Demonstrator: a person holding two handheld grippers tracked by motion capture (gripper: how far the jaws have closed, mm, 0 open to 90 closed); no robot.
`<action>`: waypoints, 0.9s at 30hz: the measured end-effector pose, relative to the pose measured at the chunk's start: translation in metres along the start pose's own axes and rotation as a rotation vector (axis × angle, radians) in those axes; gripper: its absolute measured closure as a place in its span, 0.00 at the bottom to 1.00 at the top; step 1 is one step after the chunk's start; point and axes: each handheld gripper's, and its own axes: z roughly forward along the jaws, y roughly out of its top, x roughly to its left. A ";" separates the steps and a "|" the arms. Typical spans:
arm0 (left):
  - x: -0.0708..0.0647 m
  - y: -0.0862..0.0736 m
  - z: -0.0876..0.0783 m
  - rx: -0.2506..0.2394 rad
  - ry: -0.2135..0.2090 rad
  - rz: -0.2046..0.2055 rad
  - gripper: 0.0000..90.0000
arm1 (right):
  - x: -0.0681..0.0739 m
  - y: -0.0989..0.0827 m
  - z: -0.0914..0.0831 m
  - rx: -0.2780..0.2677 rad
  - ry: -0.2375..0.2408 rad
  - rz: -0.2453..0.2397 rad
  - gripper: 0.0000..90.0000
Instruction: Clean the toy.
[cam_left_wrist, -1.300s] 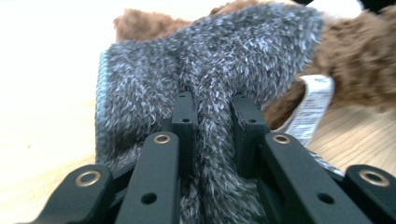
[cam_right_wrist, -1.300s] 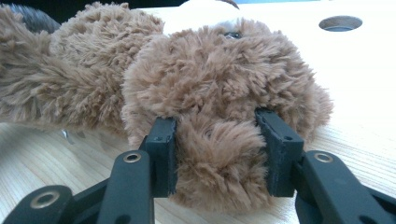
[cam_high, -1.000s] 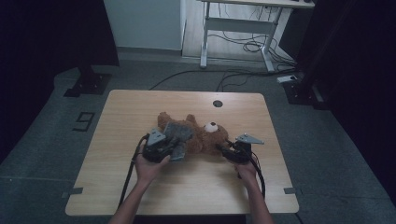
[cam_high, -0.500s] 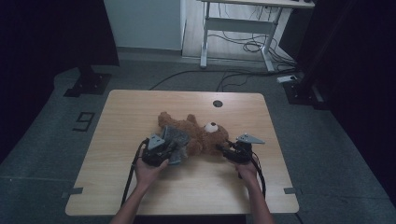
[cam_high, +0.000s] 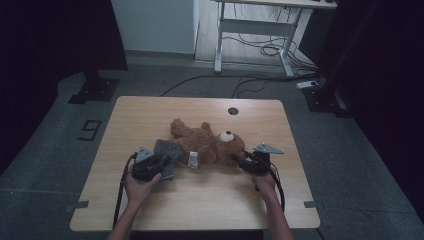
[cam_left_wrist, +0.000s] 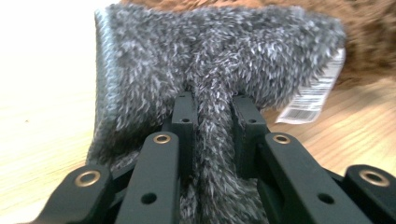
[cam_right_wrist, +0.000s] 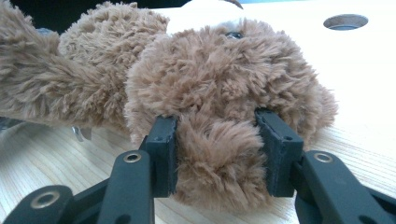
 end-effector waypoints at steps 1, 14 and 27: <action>-0.006 0.005 -0.003 -0.014 -0.010 0.013 0.82 | 0.000 0.000 0.000 -0.001 0.000 0.002 0.60; -0.063 0.059 0.026 -0.048 -0.118 0.103 0.82 | -0.001 -0.001 -0.001 -0.002 0.003 0.000 0.61; -0.050 0.040 0.034 -0.001 -0.075 0.100 0.82 | -0.001 -0.001 -0.003 0.004 0.015 -0.014 0.61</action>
